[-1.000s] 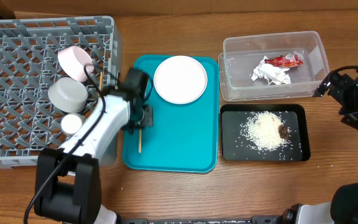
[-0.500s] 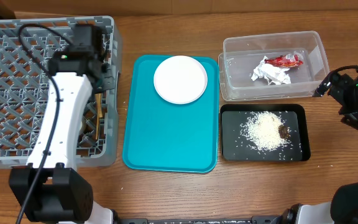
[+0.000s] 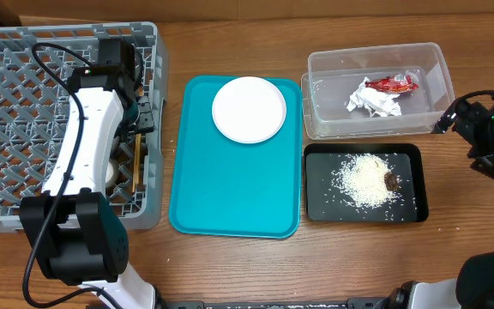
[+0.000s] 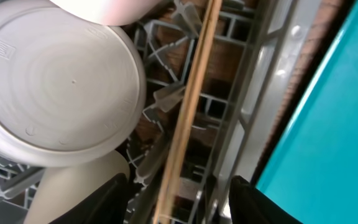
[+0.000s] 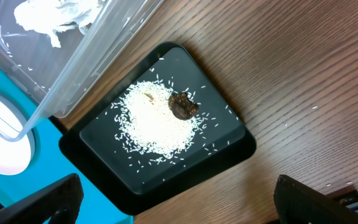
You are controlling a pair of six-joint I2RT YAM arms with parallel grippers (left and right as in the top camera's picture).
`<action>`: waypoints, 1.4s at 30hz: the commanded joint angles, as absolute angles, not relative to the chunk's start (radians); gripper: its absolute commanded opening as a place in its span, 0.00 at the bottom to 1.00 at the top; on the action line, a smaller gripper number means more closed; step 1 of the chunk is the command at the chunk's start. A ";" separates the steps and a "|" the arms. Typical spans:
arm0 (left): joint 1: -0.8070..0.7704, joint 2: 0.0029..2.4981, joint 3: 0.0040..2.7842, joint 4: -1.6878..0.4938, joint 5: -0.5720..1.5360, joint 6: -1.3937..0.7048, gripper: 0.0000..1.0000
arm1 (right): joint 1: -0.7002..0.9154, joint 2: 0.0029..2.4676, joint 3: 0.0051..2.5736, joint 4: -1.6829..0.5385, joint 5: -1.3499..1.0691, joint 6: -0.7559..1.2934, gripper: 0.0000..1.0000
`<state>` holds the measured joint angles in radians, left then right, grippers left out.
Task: Sort waste into correct bins and load items into the dishwasher
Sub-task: 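Grasp the white plate rim with the left gripper and lift it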
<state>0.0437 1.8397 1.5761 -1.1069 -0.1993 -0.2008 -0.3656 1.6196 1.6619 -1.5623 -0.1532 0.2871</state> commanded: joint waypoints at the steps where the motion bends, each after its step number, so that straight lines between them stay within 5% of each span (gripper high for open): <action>1: 0.022 1.811 1.625 -1.111 -0.073 -0.177 0.54 | -0.366 1.608 1.668 -1.558 -0.160 0.281 1.00; 5: -0.086 1.799 1.628 -1.037 0.112 -0.099 0.60 | -0.366 1.608 1.668 -1.558 -0.160 0.281 1.00; 12: -0.308 1.826 1.618 -0.877 0.093 0.057 0.70 | -0.366 1.608 1.668 -1.558 -0.159 0.282 1.00; 29: -0.486 2.146 1.617 -0.803 0.093 0.161 0.68 | -0.366 1.608 1.668 -1.557 -0.159 0.281 1.00; 42: -0.488 2.165 1.618 -0.944 0.026 0.149 0.07 | -0.366 1.608 1.668 -1.554 -0.159 0.281 1.00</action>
<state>-0.4847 2.1517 1.6058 -0.9432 0.0399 0.1616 -0.3656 1.6192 1.6619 -1.5558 -0.1535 0.2871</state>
